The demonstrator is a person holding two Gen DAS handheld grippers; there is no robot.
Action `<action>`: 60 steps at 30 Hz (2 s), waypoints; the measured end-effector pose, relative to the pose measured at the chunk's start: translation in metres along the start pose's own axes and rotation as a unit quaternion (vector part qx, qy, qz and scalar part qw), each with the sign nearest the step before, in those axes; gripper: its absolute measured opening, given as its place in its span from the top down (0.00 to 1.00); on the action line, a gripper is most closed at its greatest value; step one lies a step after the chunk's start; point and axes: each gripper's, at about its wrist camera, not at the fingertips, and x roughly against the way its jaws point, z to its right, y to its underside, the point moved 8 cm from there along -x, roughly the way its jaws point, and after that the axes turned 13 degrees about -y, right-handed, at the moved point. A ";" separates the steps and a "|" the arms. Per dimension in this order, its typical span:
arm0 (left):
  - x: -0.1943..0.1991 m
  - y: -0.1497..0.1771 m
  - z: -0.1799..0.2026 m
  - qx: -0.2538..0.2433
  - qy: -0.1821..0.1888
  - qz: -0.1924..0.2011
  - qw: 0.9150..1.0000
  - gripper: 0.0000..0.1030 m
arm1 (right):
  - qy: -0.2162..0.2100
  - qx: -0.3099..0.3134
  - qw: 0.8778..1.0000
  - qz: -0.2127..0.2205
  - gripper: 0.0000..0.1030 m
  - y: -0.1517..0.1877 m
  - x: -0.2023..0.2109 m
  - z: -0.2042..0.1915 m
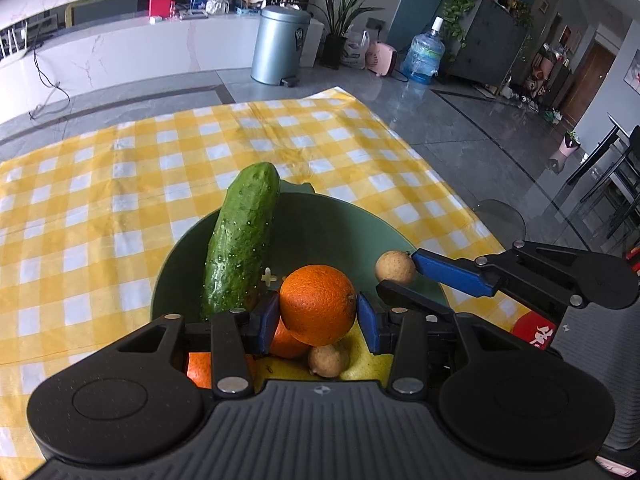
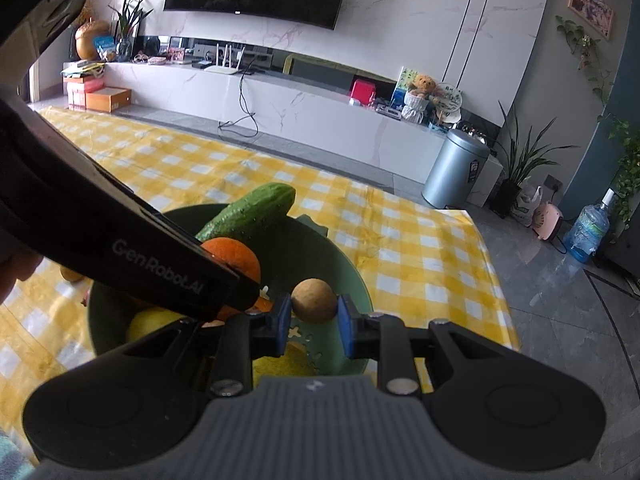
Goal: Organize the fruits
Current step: 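Carry the orange and kiwi over the green colander with both tools, then open both tools to drop the orange and kiwi into the colander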
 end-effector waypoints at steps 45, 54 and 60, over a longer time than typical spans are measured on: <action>0.067 0.002 0.001 0.001 -0.001 0.048 0.999 0.48 | 0.029 -0.011 1.000 0.003 0.40 0.002 0.019 -0.016; 0.103 0.017 -0.022 0.009 -0.027 0.074 0.997 0.47 | 0.014 -0.085 0.995 0.045 0.29 -0.008 0.044 -0.046; 0.115 0.035 -0.044 0.024 -0.045 0.075 0.996 0.47 | -0.001 -0.126 0.990 0.068 0.29 -0.002 0.053 -0.073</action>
